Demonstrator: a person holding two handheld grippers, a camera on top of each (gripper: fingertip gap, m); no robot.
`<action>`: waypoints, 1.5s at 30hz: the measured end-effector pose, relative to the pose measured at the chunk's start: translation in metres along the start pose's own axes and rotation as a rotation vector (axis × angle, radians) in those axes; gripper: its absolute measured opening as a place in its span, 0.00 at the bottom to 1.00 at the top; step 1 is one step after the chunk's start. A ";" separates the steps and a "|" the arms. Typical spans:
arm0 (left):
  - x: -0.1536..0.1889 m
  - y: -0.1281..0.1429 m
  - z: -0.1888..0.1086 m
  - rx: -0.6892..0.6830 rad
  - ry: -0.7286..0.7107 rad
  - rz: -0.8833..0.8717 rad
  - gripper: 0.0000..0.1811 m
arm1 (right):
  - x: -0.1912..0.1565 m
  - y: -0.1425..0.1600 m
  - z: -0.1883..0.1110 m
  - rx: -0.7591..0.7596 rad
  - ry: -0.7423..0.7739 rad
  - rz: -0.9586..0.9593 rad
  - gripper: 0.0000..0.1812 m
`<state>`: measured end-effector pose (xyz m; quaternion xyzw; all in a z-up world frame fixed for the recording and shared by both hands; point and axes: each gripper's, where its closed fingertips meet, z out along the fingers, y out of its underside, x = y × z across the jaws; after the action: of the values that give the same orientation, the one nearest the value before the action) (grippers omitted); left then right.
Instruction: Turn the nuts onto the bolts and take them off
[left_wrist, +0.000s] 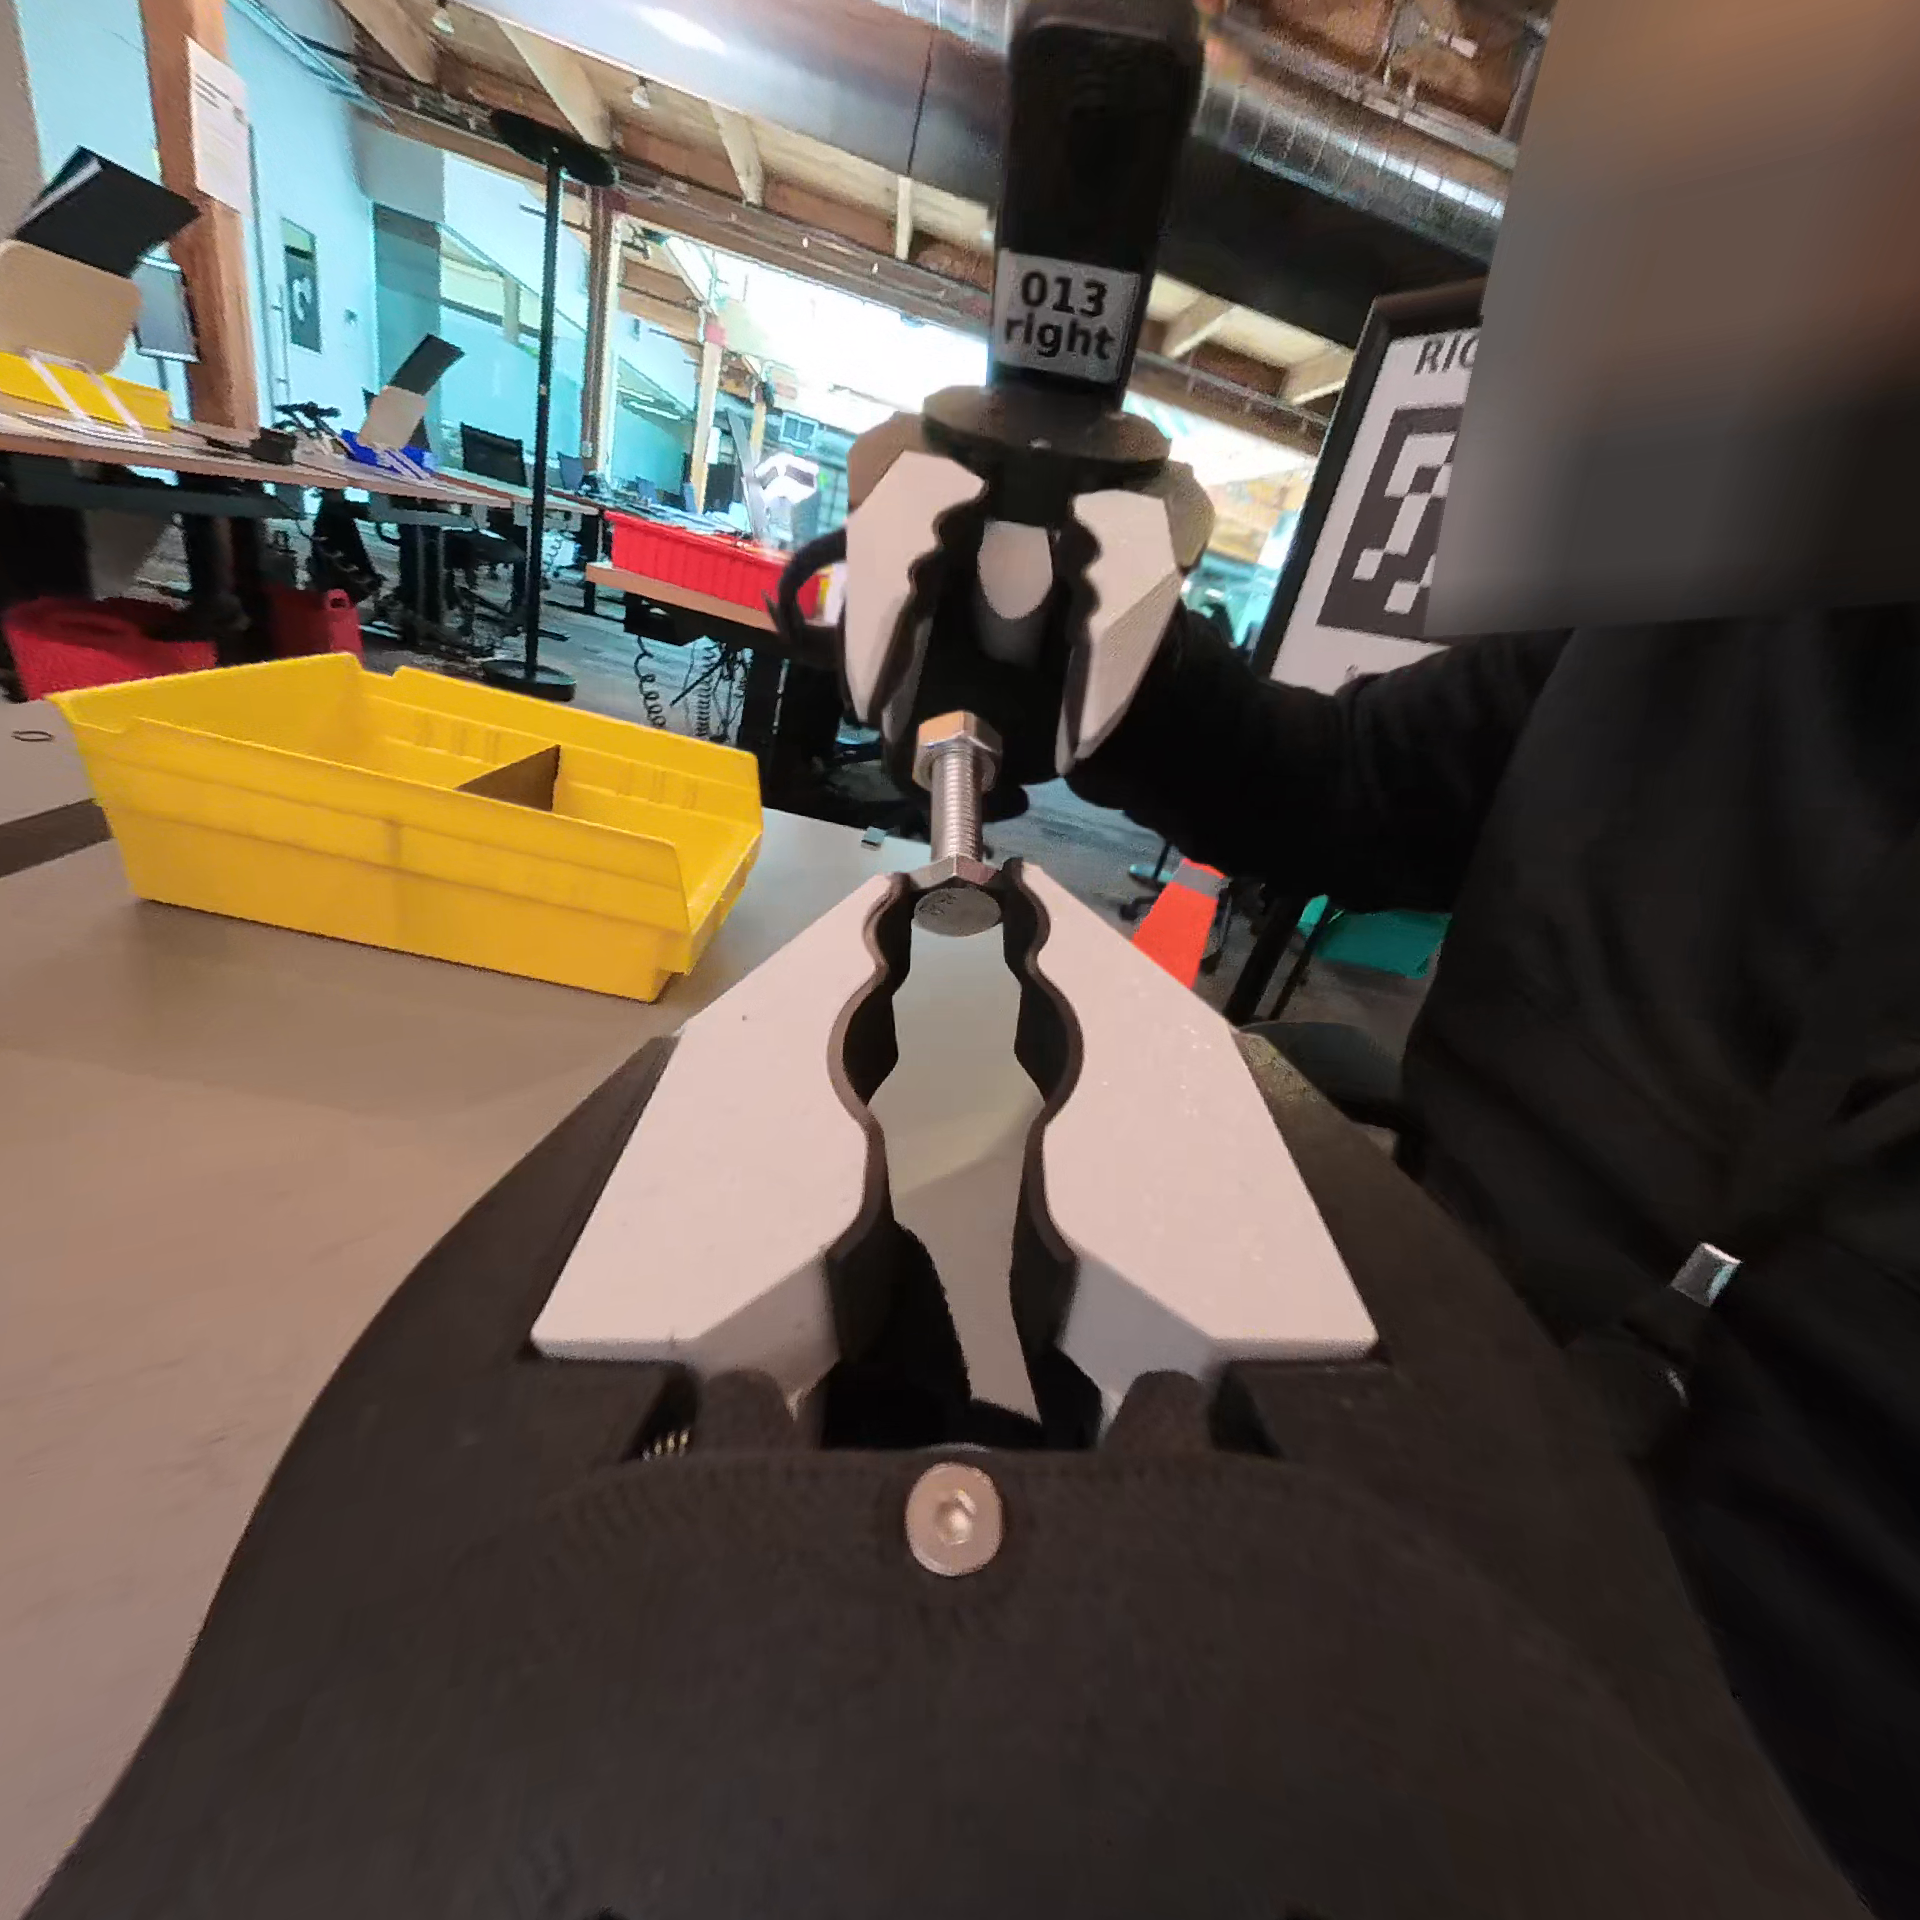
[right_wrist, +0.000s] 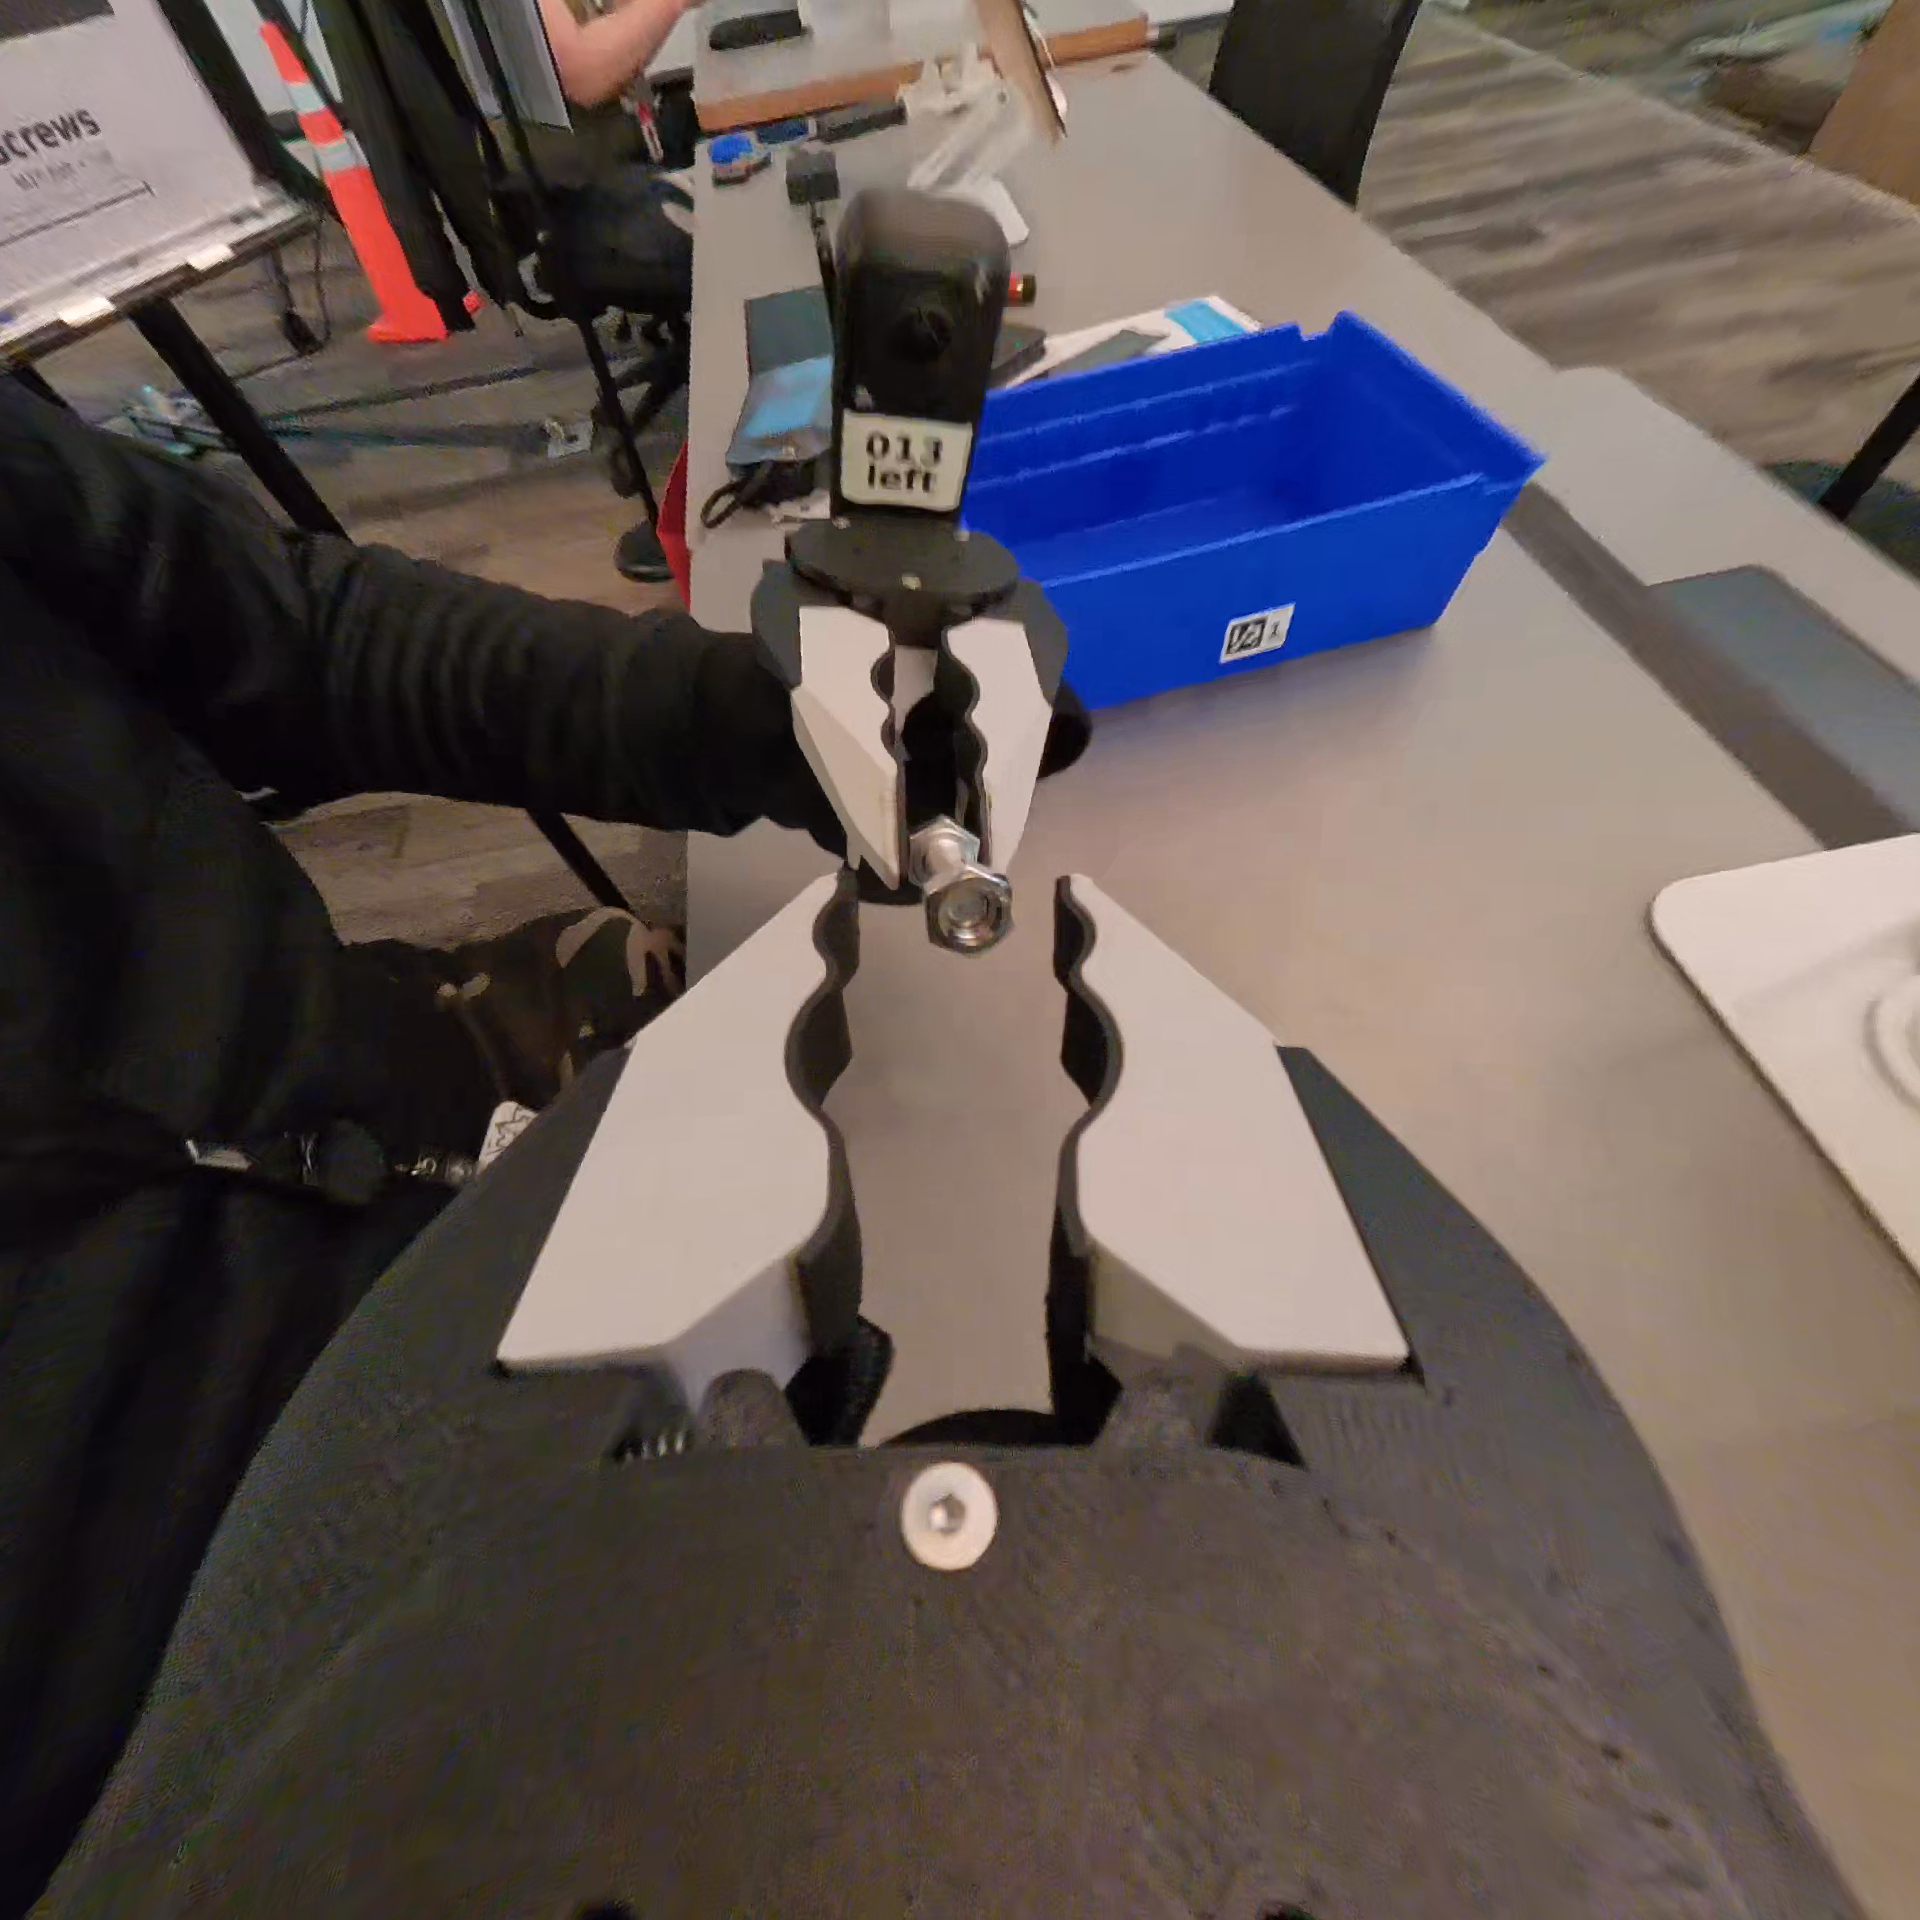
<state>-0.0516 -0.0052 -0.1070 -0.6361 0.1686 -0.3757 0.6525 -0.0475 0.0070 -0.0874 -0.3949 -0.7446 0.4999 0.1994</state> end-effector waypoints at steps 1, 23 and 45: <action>0.001 0.001 0.001 -0.010 -0.003 0.011 0.09 | 0.000 0.006 0.004 -0.013 -0.008 0.015 0.20; 0.008 0.007 0.004 0.050 0.128 -0.166 0.08 | 0.003 0.016 0.008 -0.471 0.441 -1.506 0.09; 0.005 0.003 0.003 0.040 0.085 -0.114 0.09 | -0.002 0.015 0.008 -0.181 0.210 -0.652 0.09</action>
<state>-0.0457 -0.0066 -0.1087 -0.6149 0.1518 -0.4423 0.6350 -0.0461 0.0031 -0.1038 -0.2016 -0.8482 0.2988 0.3881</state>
